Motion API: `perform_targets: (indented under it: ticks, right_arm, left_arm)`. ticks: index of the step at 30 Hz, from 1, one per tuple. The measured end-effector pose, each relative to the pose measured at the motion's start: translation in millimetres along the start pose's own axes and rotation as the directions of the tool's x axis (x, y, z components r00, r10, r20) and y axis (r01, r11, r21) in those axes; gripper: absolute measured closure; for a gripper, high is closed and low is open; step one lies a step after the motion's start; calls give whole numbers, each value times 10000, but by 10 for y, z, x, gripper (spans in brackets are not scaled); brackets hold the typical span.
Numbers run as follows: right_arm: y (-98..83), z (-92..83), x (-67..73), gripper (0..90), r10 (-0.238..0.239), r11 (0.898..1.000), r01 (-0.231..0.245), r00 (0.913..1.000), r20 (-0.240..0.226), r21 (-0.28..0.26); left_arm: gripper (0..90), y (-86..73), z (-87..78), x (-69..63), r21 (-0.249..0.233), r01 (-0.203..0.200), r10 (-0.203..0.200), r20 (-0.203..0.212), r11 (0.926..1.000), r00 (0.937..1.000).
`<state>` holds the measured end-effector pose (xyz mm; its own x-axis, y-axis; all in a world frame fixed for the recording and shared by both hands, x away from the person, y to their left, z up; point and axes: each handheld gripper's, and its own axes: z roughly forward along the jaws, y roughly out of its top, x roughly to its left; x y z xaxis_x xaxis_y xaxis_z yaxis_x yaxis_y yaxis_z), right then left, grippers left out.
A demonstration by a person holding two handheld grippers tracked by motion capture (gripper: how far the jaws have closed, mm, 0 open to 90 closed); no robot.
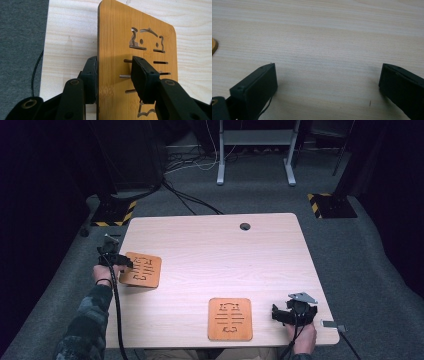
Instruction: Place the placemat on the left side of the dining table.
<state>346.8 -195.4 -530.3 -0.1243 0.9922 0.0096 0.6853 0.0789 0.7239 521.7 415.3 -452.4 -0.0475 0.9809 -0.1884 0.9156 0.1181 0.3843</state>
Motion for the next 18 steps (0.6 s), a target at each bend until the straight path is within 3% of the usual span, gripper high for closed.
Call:
perform_targets:
  ticks: [18]
  right_arm:
    - [0,0,0,11,1,10000,-1,10000,3,-1]
  left_arm:
    - [569,-15,35,22,33,81,-80,-57,10000,10000]
